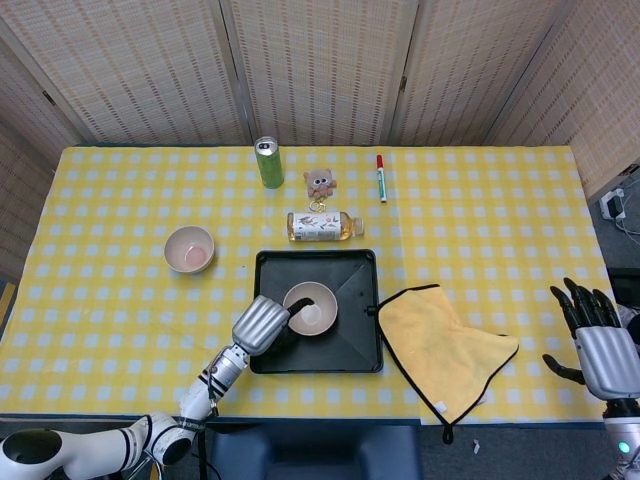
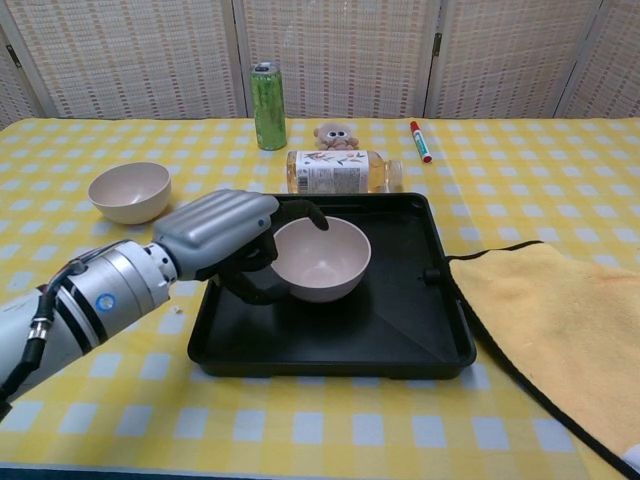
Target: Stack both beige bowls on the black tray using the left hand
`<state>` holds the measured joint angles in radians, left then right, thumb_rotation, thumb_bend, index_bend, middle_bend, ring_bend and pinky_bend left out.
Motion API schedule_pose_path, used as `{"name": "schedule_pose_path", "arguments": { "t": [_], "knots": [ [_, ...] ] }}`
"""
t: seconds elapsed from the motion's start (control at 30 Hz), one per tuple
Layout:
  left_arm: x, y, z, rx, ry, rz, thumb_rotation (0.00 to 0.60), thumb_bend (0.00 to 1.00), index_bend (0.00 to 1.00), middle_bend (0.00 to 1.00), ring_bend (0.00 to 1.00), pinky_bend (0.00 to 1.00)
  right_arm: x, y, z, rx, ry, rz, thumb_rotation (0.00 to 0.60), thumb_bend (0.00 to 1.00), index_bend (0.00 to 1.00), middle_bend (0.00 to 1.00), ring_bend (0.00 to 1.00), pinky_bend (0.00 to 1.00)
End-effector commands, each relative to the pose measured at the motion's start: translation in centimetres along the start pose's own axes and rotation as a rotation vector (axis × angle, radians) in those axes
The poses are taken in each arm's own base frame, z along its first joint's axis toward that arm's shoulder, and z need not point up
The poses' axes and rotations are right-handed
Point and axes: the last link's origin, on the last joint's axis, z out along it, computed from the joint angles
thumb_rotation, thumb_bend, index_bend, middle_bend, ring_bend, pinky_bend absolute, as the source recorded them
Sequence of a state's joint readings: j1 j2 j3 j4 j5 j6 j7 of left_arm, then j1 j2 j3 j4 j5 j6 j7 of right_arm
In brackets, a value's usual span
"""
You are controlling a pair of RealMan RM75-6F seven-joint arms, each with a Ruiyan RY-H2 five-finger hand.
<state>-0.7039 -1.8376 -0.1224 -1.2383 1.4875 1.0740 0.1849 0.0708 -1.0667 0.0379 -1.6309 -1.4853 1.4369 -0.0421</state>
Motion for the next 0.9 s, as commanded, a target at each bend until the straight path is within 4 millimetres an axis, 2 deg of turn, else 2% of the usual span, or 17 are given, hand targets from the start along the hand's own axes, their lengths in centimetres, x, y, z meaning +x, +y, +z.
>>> {"name": "schedule_pose_path", "arguments": {
  "t": [0.03,0.23,0.3,0.4,0.53,0.67,0.9],
  "knots": [
    [0.4,-0.1,-0.6,-0.008,-0.006,0.006,0.600,0.32,0.11,1.00,1.00,1.00,0.0,-0.1,-0.1,0.001,0.003,0.001,0.600,0.21,0.00,0.00,0.00,0.00],
    [3.1,-1.7,-2.0,0.025,0.007,0.019,0.600,0.32,0.07,1.00,1.00,1.00,-0.1,-0.3,-0.3,0.010,-0.001,-0.002,0.600,0.21,0.00,0.00,0.00,0.00],
    [4.1,-2.8,-2.8,0.060,0.032,0.033,0.600,0.32,0.10,1.00,1.00,1.00,-0.1,-0.4,-0.3,0.013,0.002,-0.003,0.600,0.21,0.00,0.00,0.00,0.00],
    [4.9,-4.9,-3.5,0.135,0.036,0.014,0.600,0.33,0.21,1.00,1.00,1.00,-0.2,-0.5,-0.4,0.016,0.002,-0.009,0.600,0.21,0.00,0.00,0.00,0.00],
    [5.3,-8.0,-3.5,0.235,0.029,0.027,0.600,0.38,0.30,1.00,1.00,1.00,-0.4,-0.8,-0.4,0.026,-0.005,-0.013,0.600,0.21,0.00,0.00,0.00,0.00],
    [5.0,-11.7,-3.9,0.349,0.031,0.057,0.600,0.42,0.32,1.00,1.00,1.00,-0.3,-1.1,-0.5,0.035,0.002,-0.011,0.600,0.21,0.00,0.00,0.00,0.00],
    [4.2,-15.1,-4.1,0.446,-0.004,0.062,0.600,0.44,0.36,1.00,1.00,1.00,-0.5,-1.2,-0.6,0.039,-0.011,-0.012,0.600,0.21,0.00,0.00,0.00,0.00]
  ]
}}
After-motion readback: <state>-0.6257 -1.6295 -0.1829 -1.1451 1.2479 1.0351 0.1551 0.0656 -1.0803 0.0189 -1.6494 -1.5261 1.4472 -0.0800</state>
